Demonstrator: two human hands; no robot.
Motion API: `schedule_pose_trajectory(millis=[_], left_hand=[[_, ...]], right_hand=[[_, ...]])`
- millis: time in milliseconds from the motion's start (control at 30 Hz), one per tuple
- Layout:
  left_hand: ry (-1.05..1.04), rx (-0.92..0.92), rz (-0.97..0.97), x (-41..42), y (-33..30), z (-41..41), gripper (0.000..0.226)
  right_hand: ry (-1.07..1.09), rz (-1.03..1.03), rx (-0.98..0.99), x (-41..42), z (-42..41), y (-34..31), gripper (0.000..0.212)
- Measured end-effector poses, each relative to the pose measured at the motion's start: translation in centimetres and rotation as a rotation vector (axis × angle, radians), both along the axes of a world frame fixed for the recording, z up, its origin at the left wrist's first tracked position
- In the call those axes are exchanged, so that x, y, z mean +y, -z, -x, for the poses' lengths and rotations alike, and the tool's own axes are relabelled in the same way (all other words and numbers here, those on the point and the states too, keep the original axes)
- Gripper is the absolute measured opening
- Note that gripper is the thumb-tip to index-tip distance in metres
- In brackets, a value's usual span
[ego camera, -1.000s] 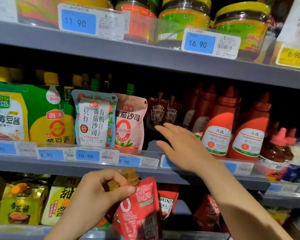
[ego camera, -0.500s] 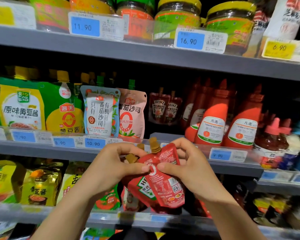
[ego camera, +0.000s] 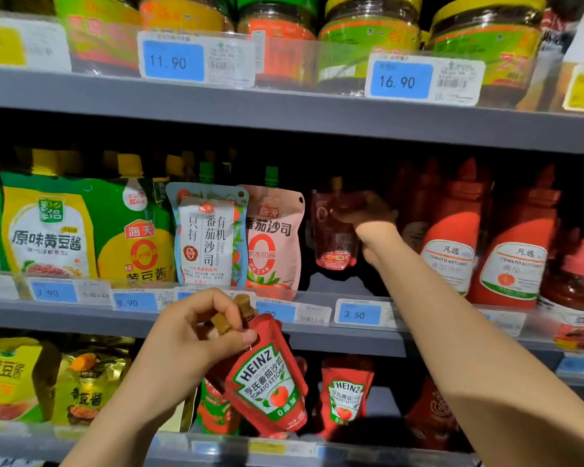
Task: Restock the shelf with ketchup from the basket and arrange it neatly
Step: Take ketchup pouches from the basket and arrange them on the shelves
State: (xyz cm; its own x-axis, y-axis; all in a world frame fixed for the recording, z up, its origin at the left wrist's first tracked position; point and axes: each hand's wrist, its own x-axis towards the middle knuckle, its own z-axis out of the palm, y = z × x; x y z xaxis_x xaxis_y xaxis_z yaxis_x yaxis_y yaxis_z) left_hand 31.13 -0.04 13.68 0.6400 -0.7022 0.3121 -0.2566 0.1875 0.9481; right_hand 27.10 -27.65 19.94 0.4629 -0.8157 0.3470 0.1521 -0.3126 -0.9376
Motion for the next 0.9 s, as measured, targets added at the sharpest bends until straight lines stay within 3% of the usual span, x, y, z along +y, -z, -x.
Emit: schedule_pose_trajectory(millis=[67, 200, 333, 533, 767, 833, 900], left_hand=[[0.016, 0.005, 0.000, -0.1, 0.1, -0.3, 0.021], [0.001, -0.016, -0.022, -0.4, 0.6, -0.6, 0.029], [0.017, -0.026, -0.011, -0.9, 0.7, 0.0, 0.032], [0.034, -0.004, 0.025, -0.6, 0.2, 0.9, 0.017], [0.035, -0.034, 0.017, -0.4, 0.5, 1.2, 0.021], [0.052, -0.053, 0.011, -0.6, 0.8, 1.2, 0.030], [0.061, -0.055, 0.006, -0.8, 1.1, 1.3, 0.032]], right_hand=[[-0.007, -0.026, 0.134, -1.6, -0.9, 0.8, 0.033], [-0.165, -0.205, 0.200, -3.3, -1.6, 1.1, 0.051], [0.005, 0.019, 0.258, -3.1, -1.6, 0.8, 0.054], [-0.008, 0.079, 0.356, -3.1, -1.1, 0.8, 0.055], [0.380, 0.778, 0.769, 0.6, 1.5, -0.8, 0.055], [0.390, 0.914, 0.881, 1.7, 2.4, -1.2, 0.059], [0.322, 0.922, 0.920, 2.4, 3.2, -1.6, 0.060]])
